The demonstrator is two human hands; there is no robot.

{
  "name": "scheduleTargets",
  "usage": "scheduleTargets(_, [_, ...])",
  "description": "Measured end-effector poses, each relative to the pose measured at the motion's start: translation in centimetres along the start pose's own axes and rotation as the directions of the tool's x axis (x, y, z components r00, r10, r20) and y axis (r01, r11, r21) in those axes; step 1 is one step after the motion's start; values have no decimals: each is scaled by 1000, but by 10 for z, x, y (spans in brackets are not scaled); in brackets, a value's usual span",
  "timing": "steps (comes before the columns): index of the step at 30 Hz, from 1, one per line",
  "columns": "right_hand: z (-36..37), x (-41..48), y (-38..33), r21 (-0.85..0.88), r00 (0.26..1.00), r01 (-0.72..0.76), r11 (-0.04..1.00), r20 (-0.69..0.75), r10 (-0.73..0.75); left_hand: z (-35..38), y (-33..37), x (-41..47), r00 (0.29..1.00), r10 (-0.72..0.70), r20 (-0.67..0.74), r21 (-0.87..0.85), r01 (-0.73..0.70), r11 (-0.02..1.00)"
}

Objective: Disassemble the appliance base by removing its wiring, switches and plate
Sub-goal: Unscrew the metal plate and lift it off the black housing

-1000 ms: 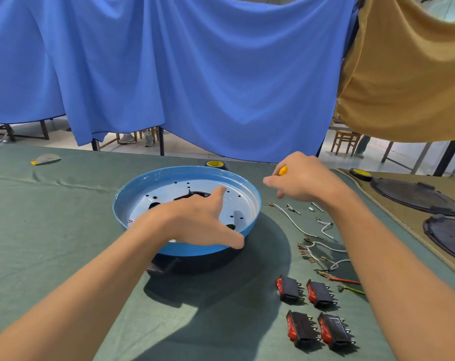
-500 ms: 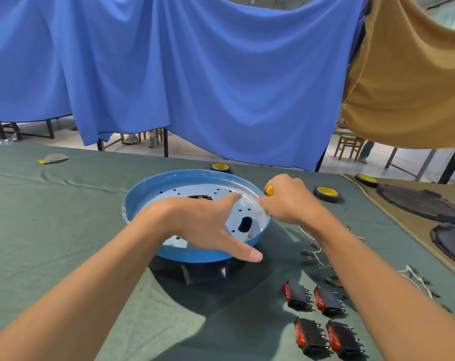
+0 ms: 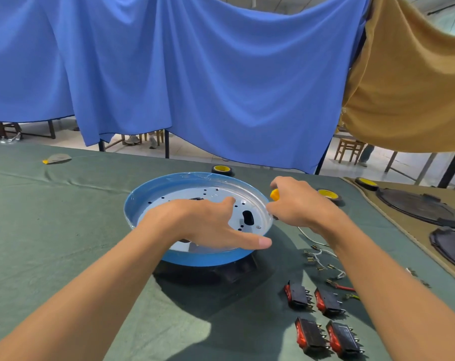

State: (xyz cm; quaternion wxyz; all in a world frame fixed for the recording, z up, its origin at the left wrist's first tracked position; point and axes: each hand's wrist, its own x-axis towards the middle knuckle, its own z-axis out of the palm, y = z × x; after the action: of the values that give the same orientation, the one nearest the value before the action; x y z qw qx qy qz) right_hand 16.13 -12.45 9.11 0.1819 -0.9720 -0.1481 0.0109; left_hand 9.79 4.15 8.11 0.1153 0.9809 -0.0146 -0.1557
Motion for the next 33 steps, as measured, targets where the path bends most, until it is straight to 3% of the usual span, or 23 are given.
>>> scheduleTargets(5, [-4,-3,-4,-88,987,45,995,155,-31,2,7,-4,999,4,-38,61,-2,998])
scheduleTargets(12, [3,1,-1,-42,1000,16,999,24,-15,5,18,-3,999,40,-33,16,-40,999])
scheduleTargets(16, [1,2,1,-121,997,35,992,67,-27,4,13,-1,993,104,-61,67,-100,993])
scheduleTargets(23, [8,7,6,7,999,48,999,9,-48,6,10,6,990,130,-52,132,-122,984])
scheduleTargets(27, [-3,5,3,4,999,24,1000,25,-24,6,5,7,989,94,-118,165,-74,984])
scheduleTargets(31, [-20,2,2,35,986,140,990,-93,-136,8,3,7,962,100,-252,247,-36,968])
scheduleTargets(33, [-21,3,1,68,941,252,965,-248,-229,10,5,7,968,121,-219,238,-67,969])
